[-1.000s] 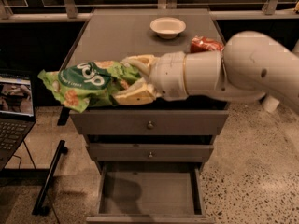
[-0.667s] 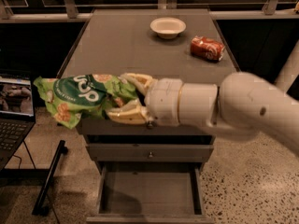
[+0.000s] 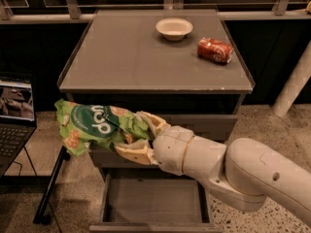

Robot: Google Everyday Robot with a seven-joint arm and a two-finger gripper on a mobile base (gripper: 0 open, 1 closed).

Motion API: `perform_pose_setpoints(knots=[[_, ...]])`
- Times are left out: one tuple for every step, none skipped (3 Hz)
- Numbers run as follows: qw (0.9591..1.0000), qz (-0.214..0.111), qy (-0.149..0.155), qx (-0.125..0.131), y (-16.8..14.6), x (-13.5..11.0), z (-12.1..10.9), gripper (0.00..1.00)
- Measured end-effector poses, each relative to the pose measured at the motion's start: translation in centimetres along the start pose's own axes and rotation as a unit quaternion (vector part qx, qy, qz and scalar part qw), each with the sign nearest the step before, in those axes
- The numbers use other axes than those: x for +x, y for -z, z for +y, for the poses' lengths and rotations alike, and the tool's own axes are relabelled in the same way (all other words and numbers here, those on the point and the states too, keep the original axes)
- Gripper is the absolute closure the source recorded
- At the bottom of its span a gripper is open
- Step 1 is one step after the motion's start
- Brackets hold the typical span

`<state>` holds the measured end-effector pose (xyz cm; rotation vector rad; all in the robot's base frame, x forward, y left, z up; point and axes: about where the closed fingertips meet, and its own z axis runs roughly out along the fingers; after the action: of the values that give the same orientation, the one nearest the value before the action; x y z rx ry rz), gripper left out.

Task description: Place green rice chip bag into bottom drawer

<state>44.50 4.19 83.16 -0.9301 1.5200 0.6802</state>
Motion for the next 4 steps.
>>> perform_pose_setpoints(knots=[[1.0000, 0.000, 0.000, 0.000, 0.0, 0.0, 0.0, 1.00], [0.9998, 0.007, -0.007, 0.015, 0.5, 0.9, -0.5, 1.00], [0.9971, 0.023, -0.020, 0.069, 3.4, 4.4, -2.1, 1.00], [0.9906, 0.033, -0.042, 0.126, 7.4, 9.4, -4.4, 1.00]])
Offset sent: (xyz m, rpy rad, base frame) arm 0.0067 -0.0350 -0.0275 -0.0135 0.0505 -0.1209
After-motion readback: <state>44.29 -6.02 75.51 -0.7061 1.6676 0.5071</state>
